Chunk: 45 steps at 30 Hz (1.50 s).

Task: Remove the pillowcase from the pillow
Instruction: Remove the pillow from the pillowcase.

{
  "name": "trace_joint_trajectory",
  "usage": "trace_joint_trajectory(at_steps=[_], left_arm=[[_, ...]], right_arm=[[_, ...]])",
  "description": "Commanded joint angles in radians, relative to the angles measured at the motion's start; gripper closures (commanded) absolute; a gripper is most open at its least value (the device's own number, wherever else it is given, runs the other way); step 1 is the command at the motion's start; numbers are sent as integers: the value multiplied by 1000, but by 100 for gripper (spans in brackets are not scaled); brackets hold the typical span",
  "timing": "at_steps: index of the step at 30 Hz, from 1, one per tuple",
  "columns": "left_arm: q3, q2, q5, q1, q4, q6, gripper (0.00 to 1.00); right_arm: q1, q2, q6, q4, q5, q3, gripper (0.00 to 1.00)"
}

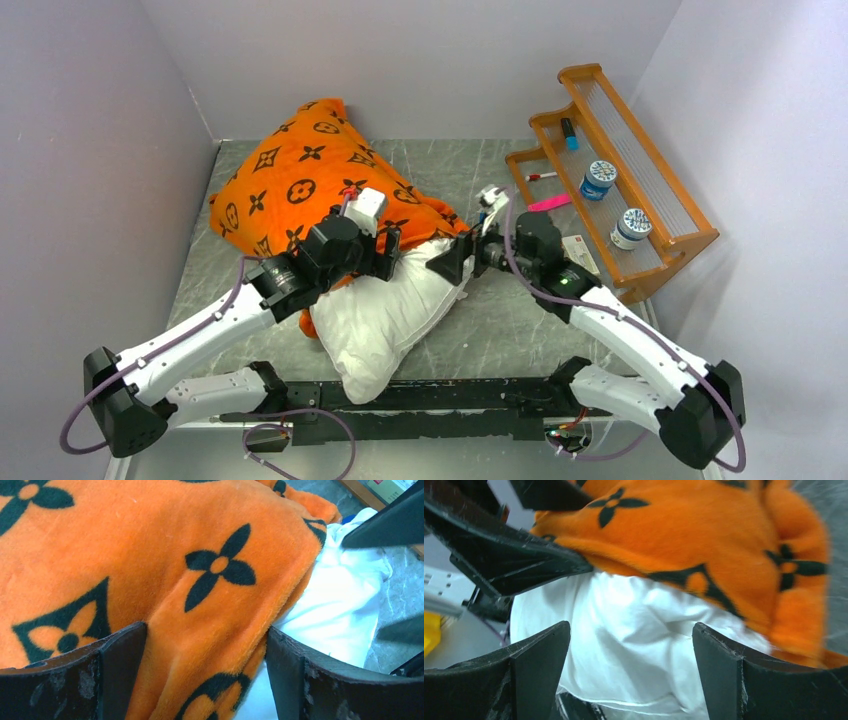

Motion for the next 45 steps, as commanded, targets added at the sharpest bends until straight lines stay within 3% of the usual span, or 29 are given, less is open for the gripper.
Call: trace_joint_trajectory(at_steps=[1,13,17,19,23,31,32,45], left_arm=[[-44,-14,-104,9,-134,-35,10],[-50,-18,-80,10,-123,-39,11],[-46,-19,-65,10,-115,-39,10],[-31,-14,-50,10,-109,-32,10],[55,21,7,10,-122,6,9],[265,169,123,4,-179,133,7],[289,187,132,2,-186,148,6],[546,416,224,-63,-253,415,5]], right_arm=[[-94,-67,67,-7,22,-26,4],[-138,-6,68,6,22,-81,0],[-141,61,14,-22,-100,-80,3],[-139,94,-8,-25,-188,-84,10],[-131,100,-34,-30,-307,-92,33],[-111,35,-94,-99,-316,-29,97],[-111,27,-99,-106,-313,-23,100],[-94,-13,-105,-111,-306,-5,100]])
